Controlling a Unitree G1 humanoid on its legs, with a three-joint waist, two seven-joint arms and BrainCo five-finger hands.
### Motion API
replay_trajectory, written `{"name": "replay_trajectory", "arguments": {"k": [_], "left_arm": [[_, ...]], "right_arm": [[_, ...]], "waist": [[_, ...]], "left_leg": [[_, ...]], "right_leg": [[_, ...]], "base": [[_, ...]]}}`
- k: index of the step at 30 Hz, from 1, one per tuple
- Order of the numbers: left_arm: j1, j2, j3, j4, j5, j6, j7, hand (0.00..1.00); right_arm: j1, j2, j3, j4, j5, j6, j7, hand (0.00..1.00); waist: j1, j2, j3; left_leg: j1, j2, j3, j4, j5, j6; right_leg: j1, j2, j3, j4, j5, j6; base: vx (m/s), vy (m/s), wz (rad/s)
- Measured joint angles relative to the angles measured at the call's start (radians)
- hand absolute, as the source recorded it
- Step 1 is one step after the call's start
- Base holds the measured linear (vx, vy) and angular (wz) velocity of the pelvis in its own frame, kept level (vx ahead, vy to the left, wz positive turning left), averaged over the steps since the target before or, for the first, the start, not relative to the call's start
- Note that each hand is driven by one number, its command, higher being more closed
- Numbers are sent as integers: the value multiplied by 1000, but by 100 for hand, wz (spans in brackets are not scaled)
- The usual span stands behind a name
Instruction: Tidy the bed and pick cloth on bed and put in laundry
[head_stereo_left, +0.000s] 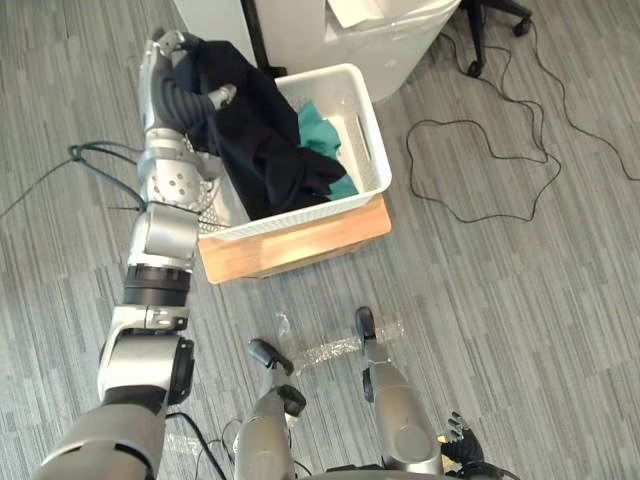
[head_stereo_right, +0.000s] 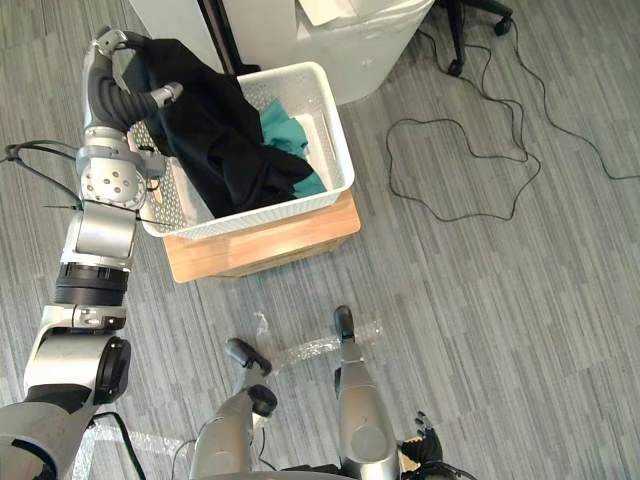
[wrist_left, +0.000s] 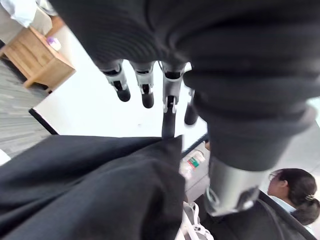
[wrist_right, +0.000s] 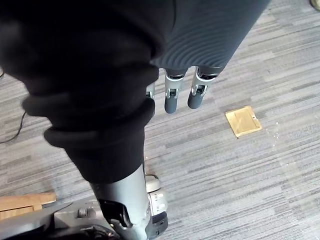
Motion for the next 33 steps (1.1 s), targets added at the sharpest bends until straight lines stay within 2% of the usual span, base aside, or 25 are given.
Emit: {"name": "replay_trajectory", "arguments": {"k": [5,9,13,15,16,17,19,20,22,23,25,27,30,33], "left_arm": [[108,-34,-1,-58,-112,-29,-39,0],[234,-51,-2,-86,-149,-48,-78,0],[375,-96,13,-86,-171,-55,-83,0],[490,-151,18,-85,-205,-69,-85,0],[523,-169,23,-85,-221,-75,-87,0],[637,-230,55,-82,-270,-94,-97,0],[712,-266,71,-70,-339,-103,-106,0],[789,-303,89,-46,-425,-106,-124,0],[899,-343,94,68,-515,-105,-159,0],[929,-356,103,107,-537,-102,-173,0],[1017,-415,160,288,-582,-88,-205,0],[1054,-451,214,451,-584,-81,-212,0],[1064,-481,295,554,-593,-74,-212,0],[1046,-484,322,621,-507,-72,-208,0]], "right_arm": [[-10,-2,-1,36,-4,19,23,0],[-23,-2,-2,58,-42,24,34,0],[-27,0,-10,103,-82,32,37,0],[-27,2,-24,137,-103,43,37,0],[-27,2,-24,145,-109,45,38,0],[-27,7,-29,155,-118,49,39,0],[-27,9,-35,160,-118,51,41,0],[-28,8,-40,171,-118,52,44,0],[-24,3,-39,186,-119,61,42,0],[-24,1,-38,190,-120,64,41,0],[-15,-11,-17,193,-121,70,39,0],[-10,-15,-17,200,-118,71,39,0],[4,-20,-8,203,-85,71,34,0],[3,-41,25,231,-19,73,29,0]], "waist": [[0,-1,-1],[3,-3,-3],[6,-4,-54],[24,-3,-89],[27,-3,-96],[27,-3,-126],[28,-1,-136],[30,1,-151],[61,7,-167],[64,9,-178],[86,18,-217],[106,23,-233],[113,31,-255],[108,48,-283]], "left_leg": [[34,0,-14,0,-1,-1],[61,-1,-25,0,-4,2],[71,-1,-42,0,-4,2],[102,-2,-45,0,-4,2],[111,-2,-48,0,-4,2],[130,-2,-59,0,-10,-5],[147,-1,-71,0,-11,-6],[157,0,-73,-1,-17,-10],[193,-3,-69,0,-21,-12],[198,-4,-70,0,-22,-11],[218,-6,-69,0,-29,-17],[235,-8,-70,0,-32,-15],[239,-9,-76,0,-33,-15],[240,-13,-87,0,-33,-14]], "right_leg": [[45,-2,-20,-7,-3,-1],[81,-5,-28,-7,-11,2],[103,-7,-50,-9,-17,1],[136,-7,-51,-10,-22,0],[147,-7,-52,-10,-25,-1],[172,-8,-63,-10,-35,-1],[192,-8,-71,-6,-47,-1],[206,-7,-74,-5,-55,-7],[243,-6,-77,-5,-72,-2],[249,-6,-79,-4,-76,-4],[266,-8,-81,-4,-84,-5],[284,-9,-85,-3,-88,-6],[294,-10,-95,-5,-89,-6],[297,-12,-102,-5,-89,-6]], "base": [[-2,-20,7],[-6,-11,10],[3,-19,12],[27,-12,5],[32,-16,11],[27,-20,16],[25,-21,18],[18,-16,14],[8,-8,4],[0,0,0],[5,-9,2],[0,0,0],[-7,-16,11],[-22,-11,8]]}}
